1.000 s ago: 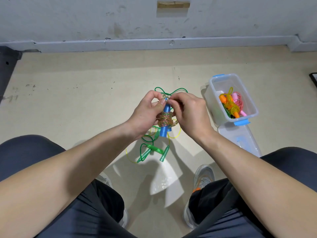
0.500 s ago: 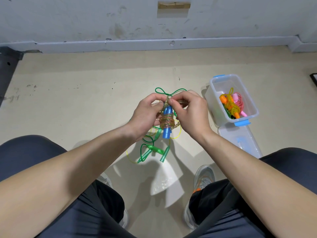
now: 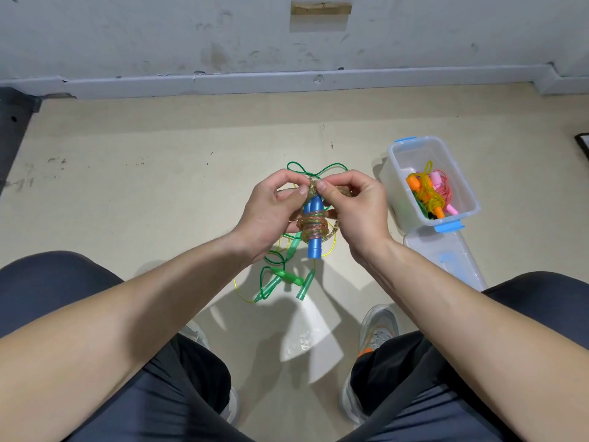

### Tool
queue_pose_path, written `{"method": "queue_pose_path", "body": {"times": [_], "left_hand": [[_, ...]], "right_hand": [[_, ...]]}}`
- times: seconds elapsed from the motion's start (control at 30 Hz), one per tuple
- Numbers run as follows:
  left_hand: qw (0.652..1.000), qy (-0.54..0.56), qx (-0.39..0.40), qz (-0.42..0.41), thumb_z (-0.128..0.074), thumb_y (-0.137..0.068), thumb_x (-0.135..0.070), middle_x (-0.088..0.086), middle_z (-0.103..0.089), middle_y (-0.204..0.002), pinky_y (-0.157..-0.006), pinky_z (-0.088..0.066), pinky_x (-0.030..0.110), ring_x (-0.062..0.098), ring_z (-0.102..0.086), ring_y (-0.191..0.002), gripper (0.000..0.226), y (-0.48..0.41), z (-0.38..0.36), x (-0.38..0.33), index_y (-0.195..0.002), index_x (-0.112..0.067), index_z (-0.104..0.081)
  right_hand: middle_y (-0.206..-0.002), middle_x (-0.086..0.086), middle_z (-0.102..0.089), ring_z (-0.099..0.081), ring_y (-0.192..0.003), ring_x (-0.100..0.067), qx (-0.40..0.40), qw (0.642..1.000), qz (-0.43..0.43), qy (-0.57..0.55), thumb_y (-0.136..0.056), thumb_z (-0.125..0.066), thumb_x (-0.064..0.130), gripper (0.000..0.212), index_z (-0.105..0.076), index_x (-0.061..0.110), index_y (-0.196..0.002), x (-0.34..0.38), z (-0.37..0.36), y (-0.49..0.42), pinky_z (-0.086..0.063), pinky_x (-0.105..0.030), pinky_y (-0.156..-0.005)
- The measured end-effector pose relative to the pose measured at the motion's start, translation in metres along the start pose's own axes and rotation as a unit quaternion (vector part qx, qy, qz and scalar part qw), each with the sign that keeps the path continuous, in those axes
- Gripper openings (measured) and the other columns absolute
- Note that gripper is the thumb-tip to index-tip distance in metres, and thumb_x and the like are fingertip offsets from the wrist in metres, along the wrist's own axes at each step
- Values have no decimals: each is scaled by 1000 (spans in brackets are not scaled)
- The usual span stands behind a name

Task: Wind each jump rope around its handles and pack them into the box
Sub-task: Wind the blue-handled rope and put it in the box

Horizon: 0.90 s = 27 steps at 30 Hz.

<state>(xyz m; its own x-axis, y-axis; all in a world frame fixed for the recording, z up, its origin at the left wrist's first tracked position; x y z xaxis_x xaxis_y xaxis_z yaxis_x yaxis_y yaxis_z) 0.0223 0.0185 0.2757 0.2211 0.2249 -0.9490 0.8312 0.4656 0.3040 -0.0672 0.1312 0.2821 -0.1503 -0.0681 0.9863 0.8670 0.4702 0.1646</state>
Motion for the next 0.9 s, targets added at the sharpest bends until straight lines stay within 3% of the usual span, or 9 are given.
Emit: {"method": "queue_pose_path", "body": {"times": [0.07,0.13,0.23,0.33,0.47,0.57,0.67,0.77,0.9], "left_hand": [[1000,-15,-13,-4,-51,-106,-17,8,-75,-88,-58,-56,32,35,-69,-71,13,0,-1,-1,-96,-20,-58],[999,-38,-36,-4,-47,-107,-21,7,-73,-84,-56,-50,30,28,-66,-62,16,-2,-2,2,-95,-25,-55],[995,-66,-73,-1,-46,-106,-29,13,-70,-93,-68,-55,45,37,-68,-74,22,-5,-4,12,-87,-36,-55],[988,-94,-124,-10,-42,-107,-27,1,-65,-93,-68,-53,35,18,-64,-73,18,-8,0,12,-93,-31,-52],[978,-145,-150,-21,-41,-107,-27,-2,-63,-98,-83,-52,36,18,-61,-90,13,-12,4,13,-105,-23,-53],[976,-149,-161,-3,-41,-107,-26,1,-63,-104,-85,-50,35,20,-61,-94,14,-11,2,17,-108,-21,-53],[980,-114,-159,44,-43,-104,-24,5,-66,-109,-87,-53,37,21,-63,-94,12,-12,1,22,-96,-27,-52],[984,-91,-134,80,-43,-102,-24,7,-68,-100,-76,-55,39,26,-65,-85,14,-15,4,24,-92,-24,-54],[986,-89,-93,108,-39,-105,-24,13,-70,-112,-83,-58,49,26,-66,-84,19,-20,7,19,-97,-19,-56]], "right_hand": [[-69,3,-68,-63,-59,-4,13,1000,-3,-15,-88,-73,0,9,-68,5,-83,1,0,-1,-49,-19,-50],[-74,1,-68,-63,-60,-4,33,999,8,5,-90,-71,2,10,-68,7,-83,2,-2,-3,-49,-20,-49],[-77,-1,-65,-61,-66,-10,53,996,35,58,-92,-69,4,14,-68,13,-82,-2,-2,-4,-51,-25,-50],[-78,2,-65,-61,-72,-20,46,995,32,86,-95,-67,16,13,-66,25,-84,-14,-5,-3,-54,-34,-60],[-92,10,-66,-63,-89,-13,51,990,21,127,-98,-59,31,6,-61,27,-95,-25,-13,1,-53,-40,-84],[-96,9,-64,-60,-89,-10,86,980,-13,178,-103,-50,36,15,-54,22,-104,-26,-18,7,-48,-35,-81],[-98,2,-65,-66,-87,-18,136,974,-68,168,-94,-60,50,34,-49,22,-108,-28,-19,8,-57,-42,-76],[-100,-3,-60,-67,-77,-20,185,967,-118,128,-95,-67,39,37,-45,18,-115,-30,-16,2,-58,-39,-61],[-101,-1,-60,-66,-83,-22,192,964,-94,156,-88,-77,24,36,-48,27,-110,-39,-11,-5,-60,-48,-77]]}}
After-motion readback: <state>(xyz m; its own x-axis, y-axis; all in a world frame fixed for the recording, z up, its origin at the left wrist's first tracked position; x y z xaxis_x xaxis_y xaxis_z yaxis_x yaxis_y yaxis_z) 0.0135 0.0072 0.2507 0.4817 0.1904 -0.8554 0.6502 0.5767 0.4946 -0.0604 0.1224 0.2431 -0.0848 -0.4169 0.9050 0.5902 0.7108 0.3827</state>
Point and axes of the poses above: each hand's wrist, its own y-axis away from the middle knuckle, its own z-axis out of the back of the hand, x = y × z, the point moved 3 cm from there along -y, towards the middle knuckle
